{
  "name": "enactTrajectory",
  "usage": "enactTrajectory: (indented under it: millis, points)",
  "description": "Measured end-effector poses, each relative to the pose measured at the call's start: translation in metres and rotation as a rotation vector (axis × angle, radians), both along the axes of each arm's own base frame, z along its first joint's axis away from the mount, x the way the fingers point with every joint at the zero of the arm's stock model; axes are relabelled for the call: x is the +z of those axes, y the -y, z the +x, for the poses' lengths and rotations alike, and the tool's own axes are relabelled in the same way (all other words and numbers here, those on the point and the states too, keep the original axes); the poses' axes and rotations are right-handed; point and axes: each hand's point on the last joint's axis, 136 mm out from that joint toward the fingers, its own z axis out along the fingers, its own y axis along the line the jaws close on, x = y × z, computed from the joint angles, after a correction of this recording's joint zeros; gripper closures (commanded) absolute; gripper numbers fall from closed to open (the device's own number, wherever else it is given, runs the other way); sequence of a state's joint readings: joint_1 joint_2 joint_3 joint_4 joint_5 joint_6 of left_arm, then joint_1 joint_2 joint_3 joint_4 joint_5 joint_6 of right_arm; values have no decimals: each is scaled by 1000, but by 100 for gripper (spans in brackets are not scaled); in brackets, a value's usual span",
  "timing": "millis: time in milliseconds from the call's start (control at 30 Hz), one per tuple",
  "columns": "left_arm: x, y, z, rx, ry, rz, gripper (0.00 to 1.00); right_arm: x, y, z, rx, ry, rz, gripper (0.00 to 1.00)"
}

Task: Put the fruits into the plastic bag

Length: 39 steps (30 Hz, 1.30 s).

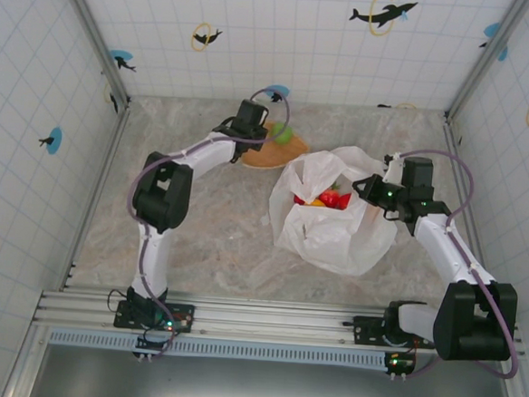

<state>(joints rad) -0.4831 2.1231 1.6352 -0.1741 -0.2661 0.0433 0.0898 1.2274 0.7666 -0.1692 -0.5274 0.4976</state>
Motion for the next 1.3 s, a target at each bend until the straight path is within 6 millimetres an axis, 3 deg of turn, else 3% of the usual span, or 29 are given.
enactTrajectory:
  millis: [200,300,500,600,700,833,967,1100,1300]
  points:
    - [41,-10,-55,-22,31,-128,55,-1,0,1,0,1,1,96]
    - [66,8,-92,-104,58,-227,55,-3,0,2,0,-3,1,96]
    - [99,109,-182,-449,51,-431,55,-5,-1,3,-2,-11,3,96]
    - [102,158,-228,-629,0,-505,55,-6,-1,3,-2,-14,4,96]
    - [92,187,-255,-735,-57,-540,55,-5,-1,4,-2,-12,4,96]
    - [62,212,-260,-784,-138,-530,54,-5,-1,4,-1,-12,4,96]
    - [40,223,-254,-797,-173,-502,53,-6,-1,4,-1,-13,4,96]
    - [22,235,-235,-773,-168,-440,52,-5,-4,2,6,-14,6,96]
    - [5,238,-202,-672,-117,-347,50,-6,-9,1,20,-13,3,96]
